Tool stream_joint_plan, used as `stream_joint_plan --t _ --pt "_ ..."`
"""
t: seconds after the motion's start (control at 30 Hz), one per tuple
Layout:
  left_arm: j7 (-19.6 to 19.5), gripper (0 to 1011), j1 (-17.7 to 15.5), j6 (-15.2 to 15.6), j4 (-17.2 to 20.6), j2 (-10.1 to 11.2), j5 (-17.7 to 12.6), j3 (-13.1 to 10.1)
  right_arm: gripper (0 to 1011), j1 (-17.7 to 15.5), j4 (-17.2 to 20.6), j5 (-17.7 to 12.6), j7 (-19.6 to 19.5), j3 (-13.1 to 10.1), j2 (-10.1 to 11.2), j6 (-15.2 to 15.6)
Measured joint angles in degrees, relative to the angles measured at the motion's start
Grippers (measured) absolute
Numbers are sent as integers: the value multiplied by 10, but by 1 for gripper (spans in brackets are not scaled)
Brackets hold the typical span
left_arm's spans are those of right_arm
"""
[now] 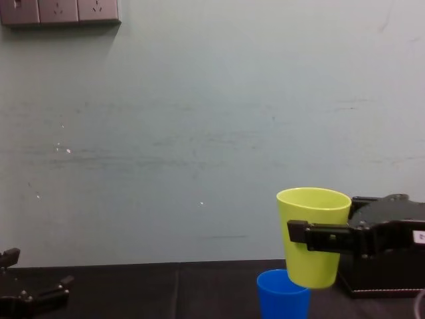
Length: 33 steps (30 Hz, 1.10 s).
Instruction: Stack the three plastic cups sequentially using one hand.
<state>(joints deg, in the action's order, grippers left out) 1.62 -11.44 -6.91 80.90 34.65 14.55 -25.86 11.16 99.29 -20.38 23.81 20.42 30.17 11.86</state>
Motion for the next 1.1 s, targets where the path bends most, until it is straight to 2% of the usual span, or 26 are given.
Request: stream_joint_plan --t 0.4,1.1 --pt "0 1010 0 0 0 0 0 0 732 50 -56 10 -8 22 -30 14" --pt "0 1010 0 0 0 0 0 0 733 97 -130 35 -12 37 -68 11"
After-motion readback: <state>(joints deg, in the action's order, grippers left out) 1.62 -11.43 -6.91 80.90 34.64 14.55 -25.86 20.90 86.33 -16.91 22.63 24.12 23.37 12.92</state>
